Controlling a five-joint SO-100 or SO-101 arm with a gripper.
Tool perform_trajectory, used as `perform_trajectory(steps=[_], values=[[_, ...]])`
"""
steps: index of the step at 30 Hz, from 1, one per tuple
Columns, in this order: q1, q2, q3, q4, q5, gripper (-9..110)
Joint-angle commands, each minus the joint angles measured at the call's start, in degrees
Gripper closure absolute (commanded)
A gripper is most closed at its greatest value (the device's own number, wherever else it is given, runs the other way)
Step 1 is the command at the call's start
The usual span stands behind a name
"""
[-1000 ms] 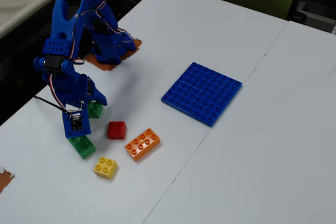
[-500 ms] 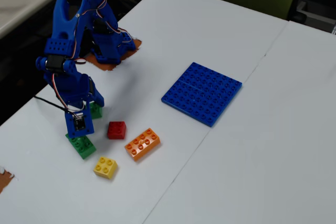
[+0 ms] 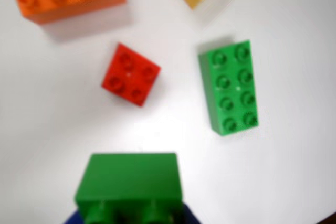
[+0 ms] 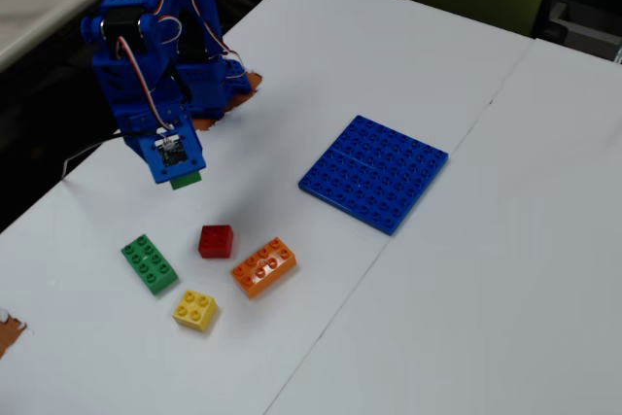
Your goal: Pick up the 2x2 green block and go up the 8x8 blue block.
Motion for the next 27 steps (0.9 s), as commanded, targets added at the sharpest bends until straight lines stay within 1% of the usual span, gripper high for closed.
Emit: perform_trajectory(steps=[1, 7, 12, 14, 17, 23, 25, 27], values=[[-7.12, 6.59, -0.44, 0.62, 5.36, 101], [-19.78, 11.78, -4.66, 6.5, 18.28, 102], [-29.09, 12.39, -15.29, 13.8, 22.59, 102], [-32.96, 12.13, -19.86, 14.5, 25.58, 102], [-37.27, 11.34, -27.51, 16.0, 26.54, 102], [-41.84, 4.48, -52.12, 20.21, 26.19, 102], [-43.42, 3.25, -55.28, 19.6, 25.84, 102], [-44.47, 1.32, -57.48, 19.51, 23.29, 102]])
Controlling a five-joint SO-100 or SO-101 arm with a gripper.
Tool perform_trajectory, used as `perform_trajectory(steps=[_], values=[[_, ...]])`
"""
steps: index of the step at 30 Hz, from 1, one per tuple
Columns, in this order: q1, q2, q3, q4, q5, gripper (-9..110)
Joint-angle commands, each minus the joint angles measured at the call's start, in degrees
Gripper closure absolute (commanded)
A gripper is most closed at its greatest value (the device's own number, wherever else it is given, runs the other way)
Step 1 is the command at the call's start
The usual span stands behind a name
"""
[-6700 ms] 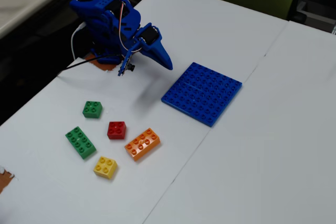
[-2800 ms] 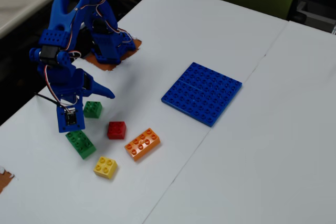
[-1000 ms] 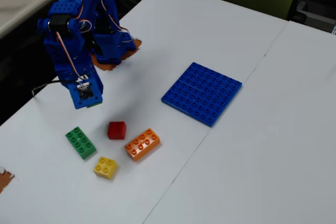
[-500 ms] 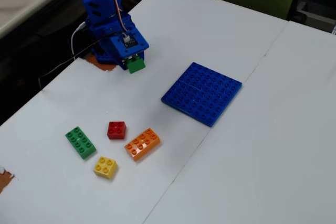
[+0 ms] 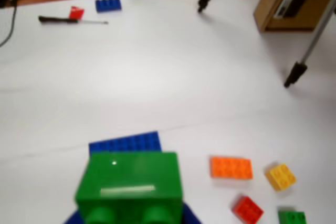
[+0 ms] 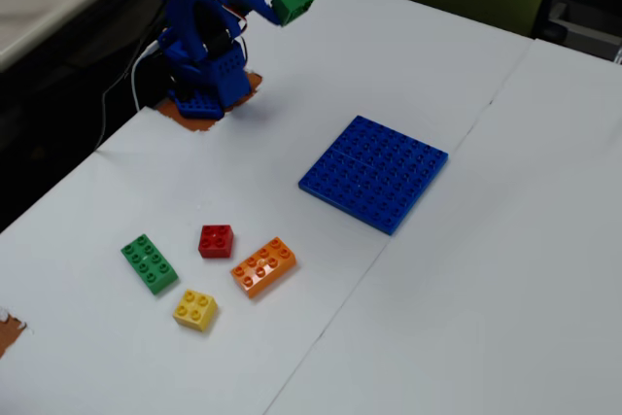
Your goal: Pick up the 2x2 green block and go up the 8x8 blue block.
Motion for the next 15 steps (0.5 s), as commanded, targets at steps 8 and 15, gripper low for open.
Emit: perform_trajectory(steps=[8, 15], values=[[-7.65, -21.62, -9.84, -3.34, -6.24, 102], [-12.48, -32.61, -14.06, 0.53, 1.41, 102]])
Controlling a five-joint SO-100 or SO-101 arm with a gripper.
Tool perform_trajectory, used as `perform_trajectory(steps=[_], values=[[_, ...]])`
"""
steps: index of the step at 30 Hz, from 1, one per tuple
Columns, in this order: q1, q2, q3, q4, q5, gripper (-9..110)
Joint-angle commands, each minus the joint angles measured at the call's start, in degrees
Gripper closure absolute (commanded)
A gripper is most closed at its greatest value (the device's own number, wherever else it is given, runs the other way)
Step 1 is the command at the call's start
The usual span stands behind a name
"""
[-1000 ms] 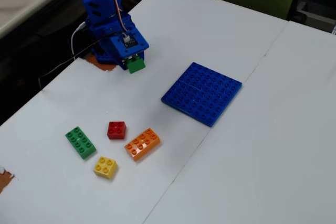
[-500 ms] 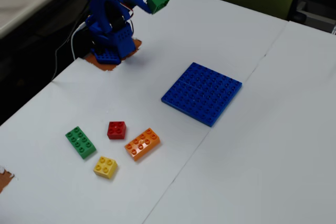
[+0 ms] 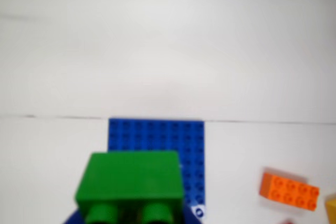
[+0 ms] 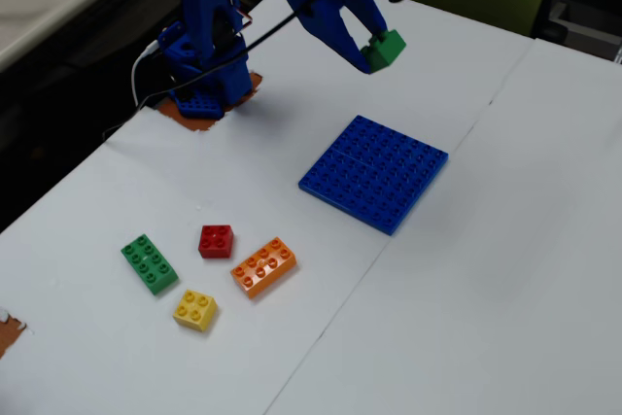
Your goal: Pick up the 2x2 green block and go up the 8x8 blue block.
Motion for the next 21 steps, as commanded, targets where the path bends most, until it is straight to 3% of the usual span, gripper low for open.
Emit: perform_trajectory(steps=[1, 8, 21], values=[[-2.29, -1.23, -3.08, 2.81, 2.2, 102], [-3.96, -0.53, 2.11, 3.52, 5.1, 102], [0.62, -2.99, 9.23, 3.52, -3.87, 102]])
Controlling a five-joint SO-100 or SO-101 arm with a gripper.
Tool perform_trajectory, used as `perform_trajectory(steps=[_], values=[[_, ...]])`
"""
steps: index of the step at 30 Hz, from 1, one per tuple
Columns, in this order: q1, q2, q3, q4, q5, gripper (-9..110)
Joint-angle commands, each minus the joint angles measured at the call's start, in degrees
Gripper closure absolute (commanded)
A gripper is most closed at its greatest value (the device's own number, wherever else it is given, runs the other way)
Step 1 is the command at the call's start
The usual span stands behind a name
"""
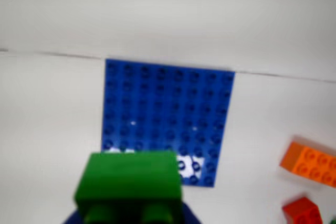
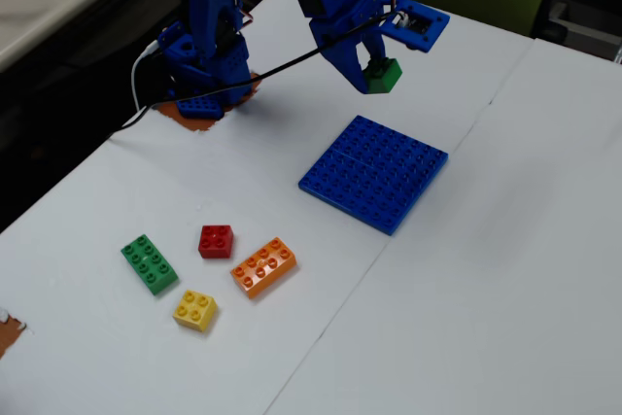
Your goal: Pick up the 2x2 green block and go up the 8x8 blue block.
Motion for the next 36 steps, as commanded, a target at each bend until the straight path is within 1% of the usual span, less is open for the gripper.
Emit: perform_trajectory(steps=[1, 18, 23, 36], values=[[1.41, -0.44, 0.18, 0.18, -1.14, 102], [5.27, -6.24, -1.58, -3.6, -1.41, 102], [7.29, -6.24, -1.58, -1.85, -1.41, 102], [7.56, -6.06, -1.58, -0.79, -1.49, 102]])
